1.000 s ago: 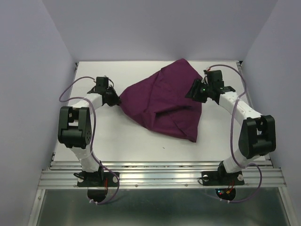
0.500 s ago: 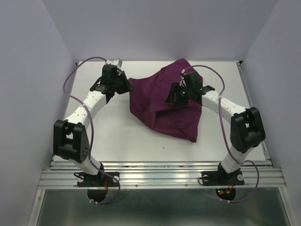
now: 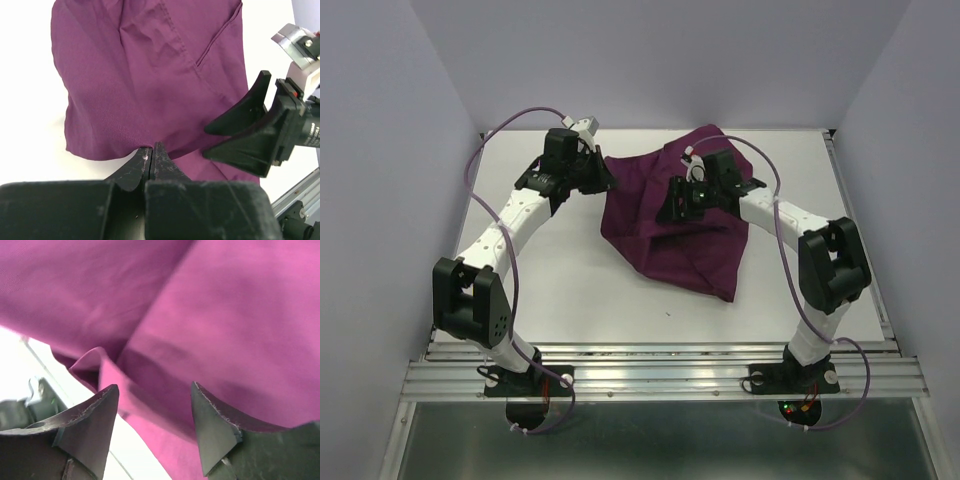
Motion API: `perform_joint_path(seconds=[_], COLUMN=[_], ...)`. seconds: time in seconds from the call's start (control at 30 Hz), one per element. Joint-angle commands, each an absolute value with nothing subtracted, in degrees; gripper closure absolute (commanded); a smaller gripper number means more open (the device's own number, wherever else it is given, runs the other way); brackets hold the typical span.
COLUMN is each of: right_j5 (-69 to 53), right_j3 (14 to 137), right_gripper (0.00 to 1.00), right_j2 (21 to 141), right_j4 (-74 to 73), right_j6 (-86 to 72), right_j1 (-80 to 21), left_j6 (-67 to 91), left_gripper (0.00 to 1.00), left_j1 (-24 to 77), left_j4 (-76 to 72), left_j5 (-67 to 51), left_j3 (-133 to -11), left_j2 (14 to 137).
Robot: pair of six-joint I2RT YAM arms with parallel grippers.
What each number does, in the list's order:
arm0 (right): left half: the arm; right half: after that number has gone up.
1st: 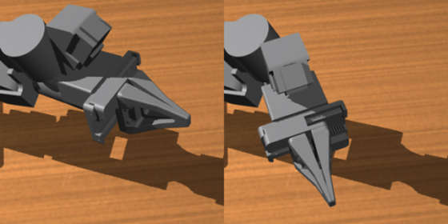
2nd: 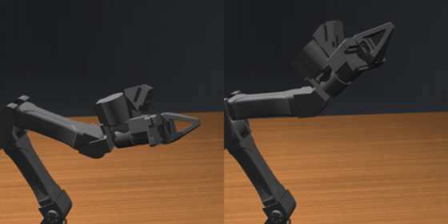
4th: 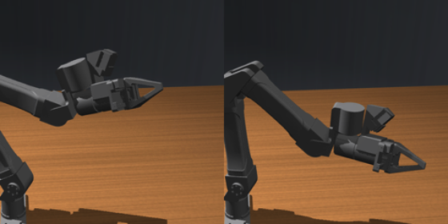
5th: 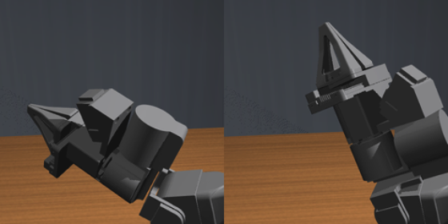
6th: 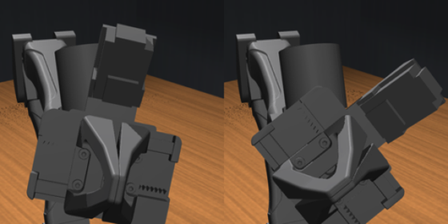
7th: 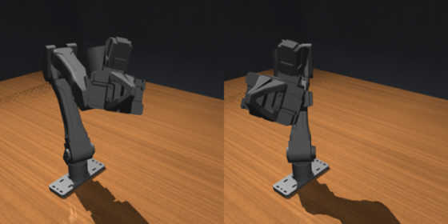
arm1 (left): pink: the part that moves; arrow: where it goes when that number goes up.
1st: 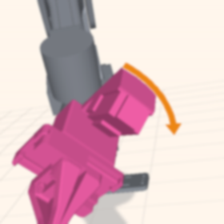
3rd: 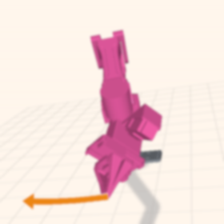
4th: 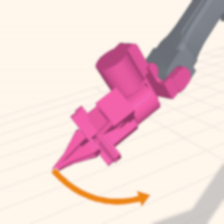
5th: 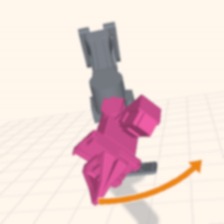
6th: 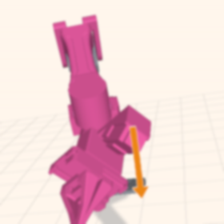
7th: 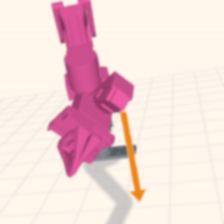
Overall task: Prepare the surgical pack
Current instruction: Pack the surgical kit at the center of the board.
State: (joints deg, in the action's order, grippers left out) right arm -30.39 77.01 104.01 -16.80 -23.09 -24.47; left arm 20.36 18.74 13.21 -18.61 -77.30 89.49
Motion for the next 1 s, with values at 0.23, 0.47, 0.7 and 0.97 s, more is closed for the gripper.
perform_joint_path(seconds=[0.23, 0.47, 0.7, 0.97], right_j5=[-37.62, -33.41, -26.99, -26.11], right_j3=[76.74, 74.89, 65.05, 57.93], right_gripper=[0.58, 0.96, 0.99, 0.85], right_j2=[101.69, 100.20, 92.38, 90.00], right_j4=[-18.37, -20.74, -19.60, -17.23], right_j6=[-13.10, -11.43, -11.43, -13.88], right_j1=[-28.21, -29.27, -29.79, -29.79], left_j6=[18.11, 17.76, 16.96, 16.26], left_gripper=[1.00, 1.00, 1.00, 1.00], left_j1=[18.63, 18.90, 21.35, 28.56], left_j4=[12.48, 12.92, 14.50, 15.82], left_j5=[-20.04, -21.27, -23.11, -23.03], left_j3=[-80.33, -80.95, -82.61, -85.87], left_j2=[88.15, 88.15, 88.59, 92.98])
